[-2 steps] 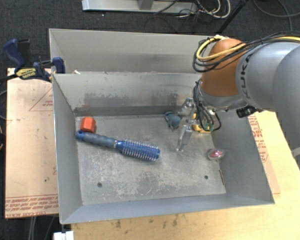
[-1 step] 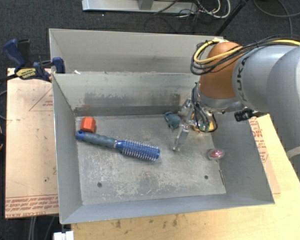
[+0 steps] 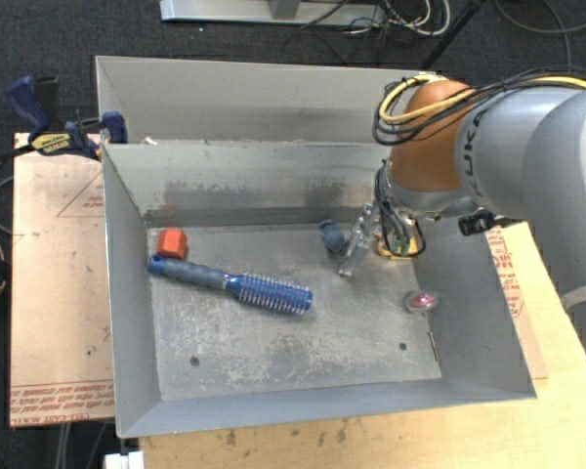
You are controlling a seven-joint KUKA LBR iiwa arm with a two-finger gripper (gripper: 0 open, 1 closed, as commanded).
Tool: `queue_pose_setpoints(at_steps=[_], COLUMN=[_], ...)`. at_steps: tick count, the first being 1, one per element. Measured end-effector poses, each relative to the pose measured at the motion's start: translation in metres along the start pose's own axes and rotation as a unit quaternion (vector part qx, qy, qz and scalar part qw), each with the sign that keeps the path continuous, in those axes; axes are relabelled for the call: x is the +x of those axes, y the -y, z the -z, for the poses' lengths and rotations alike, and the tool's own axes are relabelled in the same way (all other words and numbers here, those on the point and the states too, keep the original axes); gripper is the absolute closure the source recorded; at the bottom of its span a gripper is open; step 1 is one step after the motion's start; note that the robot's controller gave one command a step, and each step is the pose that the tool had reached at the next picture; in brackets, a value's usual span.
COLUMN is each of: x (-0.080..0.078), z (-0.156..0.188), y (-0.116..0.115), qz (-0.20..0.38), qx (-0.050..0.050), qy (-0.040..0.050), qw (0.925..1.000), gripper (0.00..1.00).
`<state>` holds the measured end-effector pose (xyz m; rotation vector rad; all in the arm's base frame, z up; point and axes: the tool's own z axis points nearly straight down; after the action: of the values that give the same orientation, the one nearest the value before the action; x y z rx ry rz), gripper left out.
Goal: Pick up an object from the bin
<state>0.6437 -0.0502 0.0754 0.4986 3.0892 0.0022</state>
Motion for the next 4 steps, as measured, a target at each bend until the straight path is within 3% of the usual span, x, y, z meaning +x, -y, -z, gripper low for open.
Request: queue_pose_setpoints(at_steps=[1, 2, 3, 4], x=[0.013, 0.011, 0.049, 0.067], z=[0.127, 0.052, 0.030, 0.056], y=[0.017, 0.019, 0.019, 0.026], qz=[0.006, -0.048, -0.183, -0.368], qx=[0.000, 0.002, 0.003, 0.004], qy=[-0.0009, -0.0084, -0.0076, -0.0051], qw=[1.0000, 0.9988, 0.9830, 0.9300], gripper=[1.00, 1.00, 1.00, 1.00])
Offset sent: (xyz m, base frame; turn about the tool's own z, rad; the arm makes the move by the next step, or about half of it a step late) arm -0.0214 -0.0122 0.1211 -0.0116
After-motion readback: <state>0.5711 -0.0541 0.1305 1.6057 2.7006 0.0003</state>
